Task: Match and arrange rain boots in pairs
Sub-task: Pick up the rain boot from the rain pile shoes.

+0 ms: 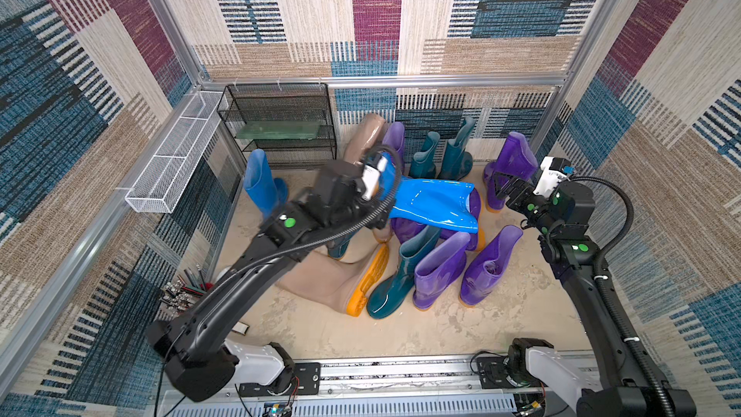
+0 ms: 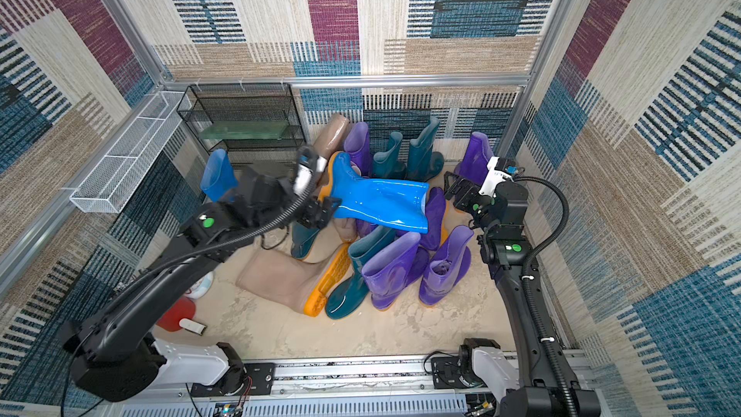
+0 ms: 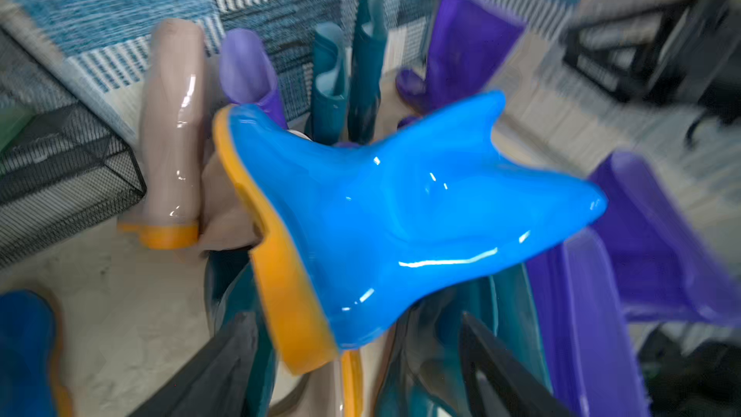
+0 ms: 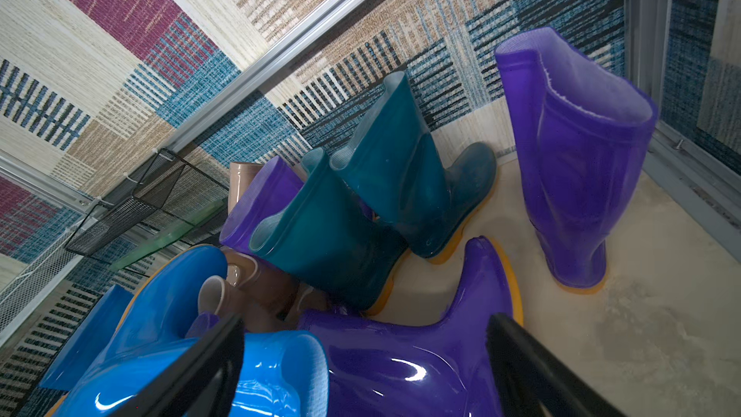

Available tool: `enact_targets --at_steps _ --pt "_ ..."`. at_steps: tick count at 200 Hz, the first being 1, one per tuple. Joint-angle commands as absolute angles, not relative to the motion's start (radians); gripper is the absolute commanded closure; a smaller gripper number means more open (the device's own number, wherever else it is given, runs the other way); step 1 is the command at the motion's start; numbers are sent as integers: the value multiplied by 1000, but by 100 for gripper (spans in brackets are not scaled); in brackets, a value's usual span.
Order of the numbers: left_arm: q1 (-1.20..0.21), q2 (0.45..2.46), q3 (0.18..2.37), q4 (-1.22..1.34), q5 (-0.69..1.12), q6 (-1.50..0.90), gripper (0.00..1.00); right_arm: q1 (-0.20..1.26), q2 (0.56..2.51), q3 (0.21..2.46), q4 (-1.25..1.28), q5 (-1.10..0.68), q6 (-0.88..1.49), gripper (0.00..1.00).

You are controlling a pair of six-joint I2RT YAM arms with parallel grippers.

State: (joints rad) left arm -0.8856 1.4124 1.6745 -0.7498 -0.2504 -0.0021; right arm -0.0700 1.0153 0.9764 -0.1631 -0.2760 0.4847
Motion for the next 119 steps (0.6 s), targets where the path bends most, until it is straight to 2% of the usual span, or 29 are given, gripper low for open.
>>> enact_targets --at_steps 1,18,67,100,119 --pt "-1018 1499 1717 -822 -649 303 19 -65 1025 979 -175 -269 465 3" --pt "-1082 1558 1743 -760 -735 399 20 -63 1022 970 -175 -267 461 3" --pt "-1148 1684 1795 -731 -739 488 18 -64 1021 928 -161 -259 449 1" --pt "-1148 1667 1747 -696 -697 499 17 -64 1020 925 -160 -268 446 1" --pt "-1149 1653 1685 -565 -779 572 16 -64 1016 924 -160 -275 451 1"
